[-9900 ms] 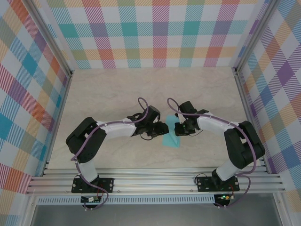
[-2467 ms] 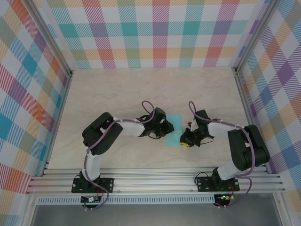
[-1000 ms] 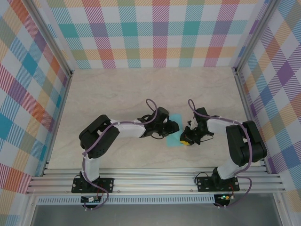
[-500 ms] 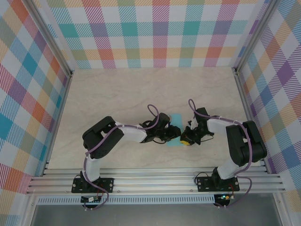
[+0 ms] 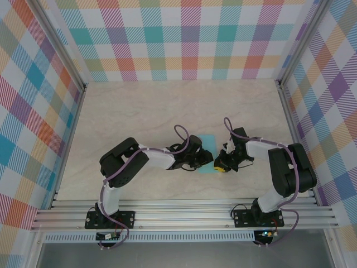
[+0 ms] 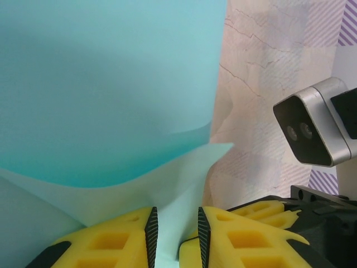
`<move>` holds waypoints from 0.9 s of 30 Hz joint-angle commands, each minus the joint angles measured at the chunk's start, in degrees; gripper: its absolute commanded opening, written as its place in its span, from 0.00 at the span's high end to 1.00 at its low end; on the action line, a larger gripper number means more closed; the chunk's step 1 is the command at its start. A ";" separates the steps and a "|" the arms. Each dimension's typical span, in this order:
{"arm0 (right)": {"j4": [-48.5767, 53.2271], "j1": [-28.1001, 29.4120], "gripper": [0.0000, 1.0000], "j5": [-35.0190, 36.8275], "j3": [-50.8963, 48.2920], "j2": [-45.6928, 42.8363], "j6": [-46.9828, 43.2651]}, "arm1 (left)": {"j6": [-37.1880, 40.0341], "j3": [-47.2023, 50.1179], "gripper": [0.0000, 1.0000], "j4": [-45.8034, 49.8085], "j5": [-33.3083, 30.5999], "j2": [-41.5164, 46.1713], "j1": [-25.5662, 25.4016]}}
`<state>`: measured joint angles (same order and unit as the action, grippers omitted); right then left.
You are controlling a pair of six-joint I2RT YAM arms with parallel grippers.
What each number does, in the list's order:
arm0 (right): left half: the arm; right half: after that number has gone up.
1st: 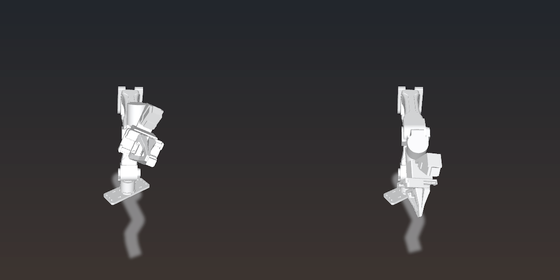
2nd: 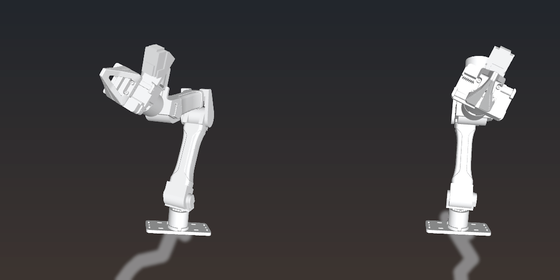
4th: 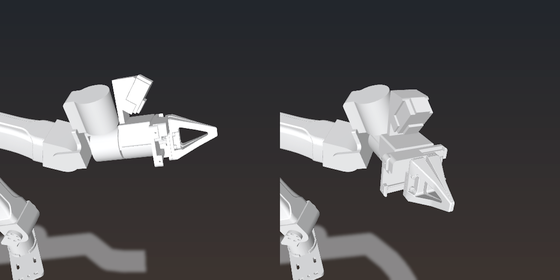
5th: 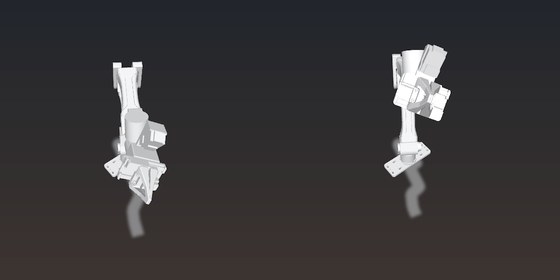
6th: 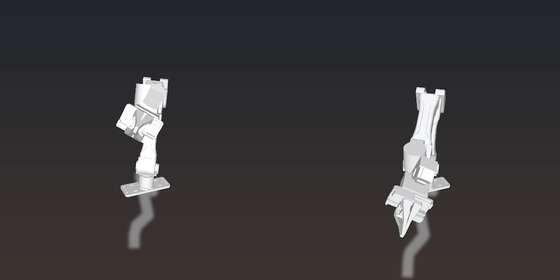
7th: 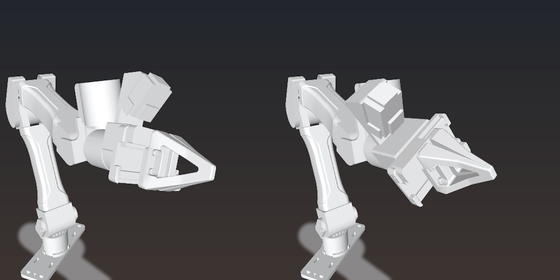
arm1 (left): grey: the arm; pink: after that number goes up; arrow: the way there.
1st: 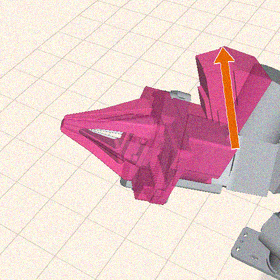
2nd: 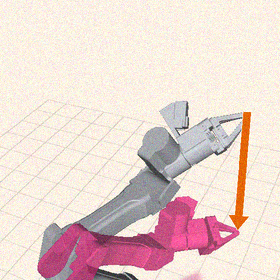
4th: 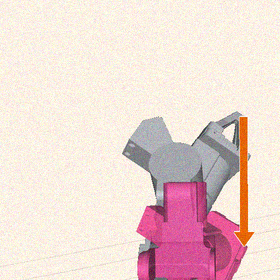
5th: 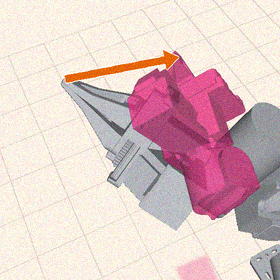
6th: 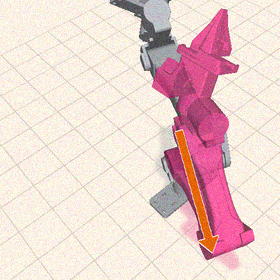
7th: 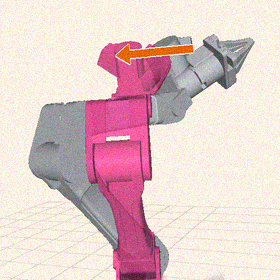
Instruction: Fold a paper plane with a square sheet of paper (pick it up from the middle)
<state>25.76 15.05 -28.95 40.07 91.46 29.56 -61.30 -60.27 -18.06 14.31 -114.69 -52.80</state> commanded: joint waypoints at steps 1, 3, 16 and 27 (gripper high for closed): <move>1.58 0.00 0.88 4.03 -1.92 1.29 -0.80 | -0.26 0.33 0.72 3.74 -3.50 -2.11 1.08; 1.96 -0.02 0.88 4.24 -1.83 1.26 -0.94 | -0.16 0.33 0.72 4.07 -3.74 -2.05 1.62; 3.09 -0.02 0.89 4.64 -1.84 0.18 -1.43 | 3.29 -5.41 0.72 14.72 -5.59 -1.92 5.95; 3.47 -0.02 0.89 4.21 -1.88 -0.68 -1.50 | 6.68 -8.43 0.72 21.87 -7.90 -3.00 8.36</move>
<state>25.76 15.05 -28.32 40.05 91.00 29.12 -57.23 -68.29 -2.44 11.90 -115.66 -46.94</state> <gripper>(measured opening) 0.112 0.284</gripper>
